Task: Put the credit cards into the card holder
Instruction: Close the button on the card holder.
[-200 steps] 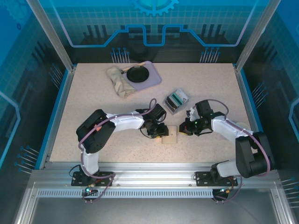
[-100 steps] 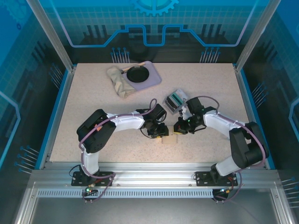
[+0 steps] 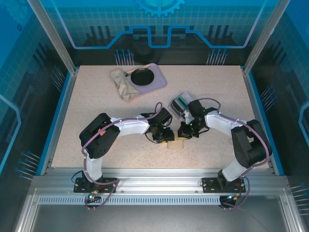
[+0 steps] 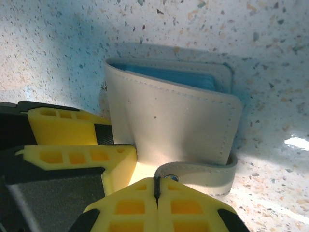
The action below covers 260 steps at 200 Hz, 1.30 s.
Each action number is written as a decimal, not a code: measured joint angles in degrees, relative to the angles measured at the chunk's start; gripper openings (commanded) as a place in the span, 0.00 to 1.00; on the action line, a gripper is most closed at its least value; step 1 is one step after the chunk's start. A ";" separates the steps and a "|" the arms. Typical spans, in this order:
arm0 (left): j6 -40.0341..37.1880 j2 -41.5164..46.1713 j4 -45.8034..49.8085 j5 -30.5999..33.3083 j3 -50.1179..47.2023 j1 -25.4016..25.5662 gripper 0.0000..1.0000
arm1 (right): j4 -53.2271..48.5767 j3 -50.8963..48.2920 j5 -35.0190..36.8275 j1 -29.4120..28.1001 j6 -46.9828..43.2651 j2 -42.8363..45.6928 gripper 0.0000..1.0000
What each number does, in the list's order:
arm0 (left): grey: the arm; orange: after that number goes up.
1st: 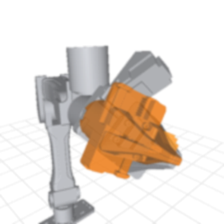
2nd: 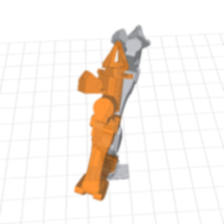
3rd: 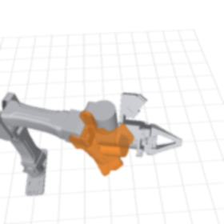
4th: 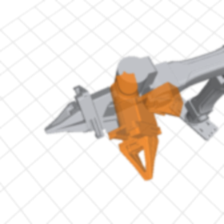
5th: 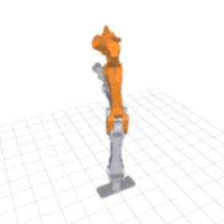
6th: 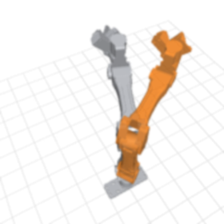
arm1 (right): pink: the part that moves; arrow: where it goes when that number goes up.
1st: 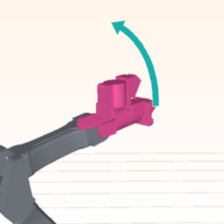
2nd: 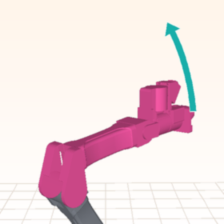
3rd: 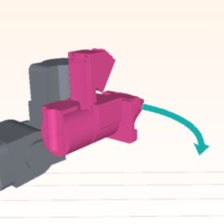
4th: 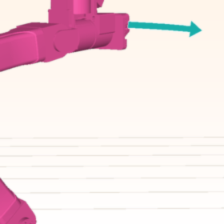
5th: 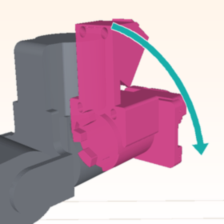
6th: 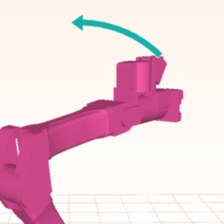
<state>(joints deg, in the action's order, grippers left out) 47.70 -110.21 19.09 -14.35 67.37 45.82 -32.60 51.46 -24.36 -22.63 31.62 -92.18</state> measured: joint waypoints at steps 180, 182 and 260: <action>0.02 -0.09 -0.07 -0.02 0.00 0.00 0.34 | -3.82 3.45 3.34 -2.08 -1.68 -3.85 0.00; 0.02 -0.09 -0.09 -0.02 0.00 0.00 0.34 | -3.82 3.48 3.34 -2.10 -1.68 -3.85 0.00; 0.02 -0.11 -0.09 -0.02 0.00 0.00 0.34 | -5.01 3.65 5.73 -3.10 -1.66 -2.40 0.00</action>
<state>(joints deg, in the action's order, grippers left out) 47.72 -110.32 19.00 -14.37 67.37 45.82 -37.60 55.11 -18.63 -25.74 29.95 -94.59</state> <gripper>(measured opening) 0.339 0.043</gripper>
